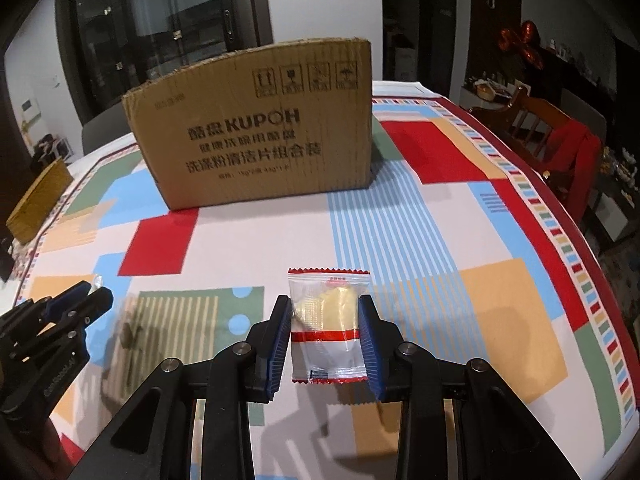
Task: Organize snacks
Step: 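Lift both held snacks and carry them over the box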
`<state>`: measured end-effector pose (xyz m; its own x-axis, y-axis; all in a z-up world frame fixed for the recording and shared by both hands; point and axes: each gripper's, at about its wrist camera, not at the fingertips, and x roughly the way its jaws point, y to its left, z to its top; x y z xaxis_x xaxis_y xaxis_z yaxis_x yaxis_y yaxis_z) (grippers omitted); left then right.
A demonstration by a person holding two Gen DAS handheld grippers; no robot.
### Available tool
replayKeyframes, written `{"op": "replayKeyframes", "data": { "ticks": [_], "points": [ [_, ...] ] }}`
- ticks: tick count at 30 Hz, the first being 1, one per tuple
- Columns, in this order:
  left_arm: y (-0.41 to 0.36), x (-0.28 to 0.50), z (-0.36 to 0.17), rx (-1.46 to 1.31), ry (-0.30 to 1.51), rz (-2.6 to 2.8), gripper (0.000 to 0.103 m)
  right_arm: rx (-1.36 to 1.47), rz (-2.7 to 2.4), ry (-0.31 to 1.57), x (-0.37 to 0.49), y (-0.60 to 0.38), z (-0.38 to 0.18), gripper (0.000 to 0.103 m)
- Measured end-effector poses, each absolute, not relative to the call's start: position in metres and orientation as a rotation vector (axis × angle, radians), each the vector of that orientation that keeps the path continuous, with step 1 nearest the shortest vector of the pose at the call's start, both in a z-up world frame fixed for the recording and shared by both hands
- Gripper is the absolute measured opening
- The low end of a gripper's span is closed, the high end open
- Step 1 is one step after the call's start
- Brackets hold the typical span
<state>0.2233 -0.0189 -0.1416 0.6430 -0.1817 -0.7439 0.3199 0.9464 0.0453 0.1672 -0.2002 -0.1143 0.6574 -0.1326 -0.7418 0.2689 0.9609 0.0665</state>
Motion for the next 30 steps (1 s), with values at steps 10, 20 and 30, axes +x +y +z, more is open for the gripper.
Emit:
{"op": "replayKeyframes", "data": {
  "ticks": [10,20,30],
  "points": [
    [-0.017,0.216,-0.120,0.153,0.807,-0.263,0.027,0.163,-0.194,0.798,0.168,-0.203,-0.096,0.034],
    [-0.013,0.219,-0.093,0.126,0.771,-0.244,0.027,0.135,-0.165,0.760,0.177,-0.200,-0.073,0.034],
    [-0.018,0.231,-0.067,0.121,0.736,-0.236,0.027,0.122,-0.155,0.710,0.192,-0.205,-0.046,0.034]
  ]
}}
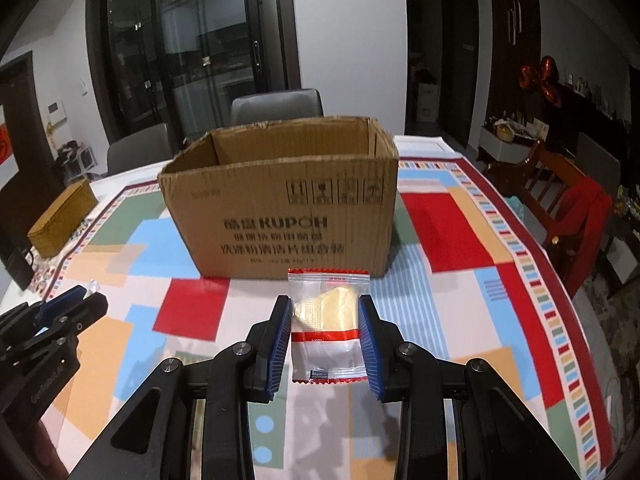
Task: Organize snacks
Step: 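Lift both held snacks and carry them over the box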
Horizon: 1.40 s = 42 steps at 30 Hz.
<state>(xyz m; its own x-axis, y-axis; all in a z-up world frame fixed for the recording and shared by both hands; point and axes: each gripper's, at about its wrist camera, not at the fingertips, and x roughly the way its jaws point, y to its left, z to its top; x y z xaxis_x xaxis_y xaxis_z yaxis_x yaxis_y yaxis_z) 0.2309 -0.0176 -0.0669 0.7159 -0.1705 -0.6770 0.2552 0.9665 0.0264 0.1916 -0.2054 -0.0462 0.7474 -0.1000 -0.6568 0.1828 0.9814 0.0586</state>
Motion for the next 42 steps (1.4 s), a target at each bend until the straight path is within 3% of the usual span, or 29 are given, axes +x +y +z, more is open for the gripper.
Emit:
{"op": "replayKeyframes", "data": {
  "ticks": [42],
  "points": [
    [-0.063,0.296,0.001,0.098,0.640,-0.303,0.027,0.069,-0.154,0.588,0.249,-0.230,0.020,0.034]
  ]
}}
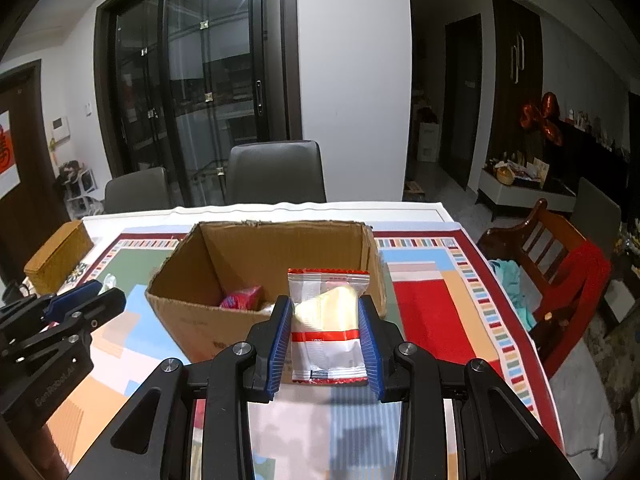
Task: Organize snacks
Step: 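Lift both held snacks and carry them over the box, then open both tools to drop the snacks into the box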
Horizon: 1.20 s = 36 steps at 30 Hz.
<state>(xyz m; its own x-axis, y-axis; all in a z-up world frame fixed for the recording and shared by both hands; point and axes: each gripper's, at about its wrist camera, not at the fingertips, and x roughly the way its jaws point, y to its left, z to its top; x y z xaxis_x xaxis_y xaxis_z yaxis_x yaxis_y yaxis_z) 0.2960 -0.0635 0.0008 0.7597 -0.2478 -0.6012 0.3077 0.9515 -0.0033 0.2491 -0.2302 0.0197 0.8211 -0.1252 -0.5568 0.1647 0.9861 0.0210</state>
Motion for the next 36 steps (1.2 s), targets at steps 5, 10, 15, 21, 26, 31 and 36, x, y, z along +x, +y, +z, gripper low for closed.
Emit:
{"op": "replayKeyframes", "data": {
  "ticks": [5,10,15,21,26,31,36],
  "points": [
    [-0.071,0.307,0.005,0.097,0.637,-0.316,0.027,0.060,-0.152,0.577,0.257,-0.230,0.024,0.034],
    [-0.073,0.319,0.006,0.090,0.634,-0.322,0.027,0.052,-0.152,0.570,0.267,-0.231,0.028,0.034],
    [-0.077,0.330,0.008,0.088,0.629,-0.326,0.027,0.049,-0.152,0.563,0.277,-0.233,0.031,0.034],
    [-0.083,0.346,0.009,0.081,0.630,-0.334,0.027,0.051,-0.148,0.563,0.291,-0.235,0.032,0.034],
    [-0.089,0.364,0.004,0.078,0.642,-0.342,0.027,0.048,-0.136,0.571,0.306,-0.236,0.030,0.034],
    [-0.090,0.381,-0.004,0.075,0.662,-0.344,0.027,0.045,-0.129,0.590,0.321,-0.238,0.024,0.034],
    [-0.091,0.392,-0.012,0.075,0.680,-0.346,0.027,0.053,-0.122,0.614,0.334,-0.241,0.016,0.034]
  ]
}}
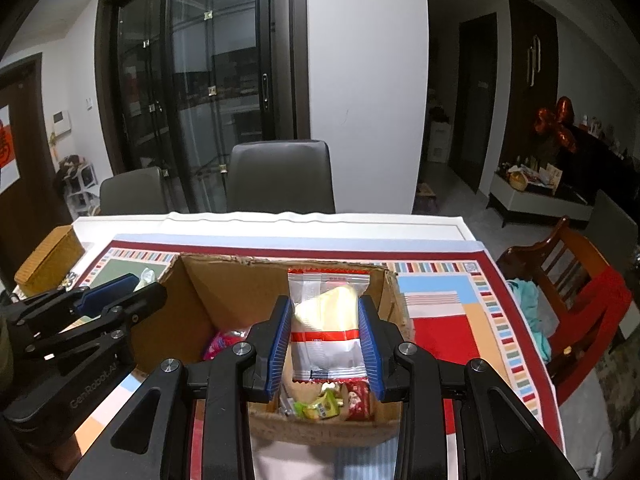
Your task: Organize snacks
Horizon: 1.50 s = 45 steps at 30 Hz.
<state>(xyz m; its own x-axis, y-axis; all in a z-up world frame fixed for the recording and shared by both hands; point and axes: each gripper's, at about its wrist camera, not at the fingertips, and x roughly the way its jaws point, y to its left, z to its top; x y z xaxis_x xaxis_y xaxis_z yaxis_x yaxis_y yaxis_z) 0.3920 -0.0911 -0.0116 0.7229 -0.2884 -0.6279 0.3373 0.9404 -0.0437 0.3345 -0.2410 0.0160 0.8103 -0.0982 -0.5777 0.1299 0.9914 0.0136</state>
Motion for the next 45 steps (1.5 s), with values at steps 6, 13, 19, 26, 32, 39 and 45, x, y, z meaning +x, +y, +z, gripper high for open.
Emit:
{"op": "replayKeyframes", "data": {
  "ticks": [6,13,19,26,32,39,45],
  "points": [
    [-0.092,0.399,-0.019,0.074,0.699,-0.356,0.028,0.060,-0.108,0.643,0.346,-0.243,0.005,0.035],
    [-0.091,0.399,-0.022,0.077,0.702,-0.346,0.039,0.038,-0.107,0.650,0.350,-0.239,0.001,0.051],
    [-0.086,0.396,-0.020,0.073,0.696,-0.315,0.062,0.037,-0.136,0.631,0.344,-0.241,0.005,0.072],
    [-0.077,0.387,-0.014,0.073,0.682,-0.260,0.074,0.037,-0.149,0.624,0.336,-0.239,0.012,0.075],
    [-0.067,0.374,-0.005,0.064,0.665,-0.239,0.078,0.047,-0.156,0.616,0.326,-0.239,0.018,0.075],
    [-0.059,0.354,0.006,0.058,0.638,-0.232,0.078,0.049,-0.158,0.593,0.309,-0.234,0.027,0.075],
    [-0.057,0.338,0.016,0.055,0.618,-0.231,0.078,0.051,-0.160,0.578,0.292,-0.232,0.034,0.075]
  ]
}}
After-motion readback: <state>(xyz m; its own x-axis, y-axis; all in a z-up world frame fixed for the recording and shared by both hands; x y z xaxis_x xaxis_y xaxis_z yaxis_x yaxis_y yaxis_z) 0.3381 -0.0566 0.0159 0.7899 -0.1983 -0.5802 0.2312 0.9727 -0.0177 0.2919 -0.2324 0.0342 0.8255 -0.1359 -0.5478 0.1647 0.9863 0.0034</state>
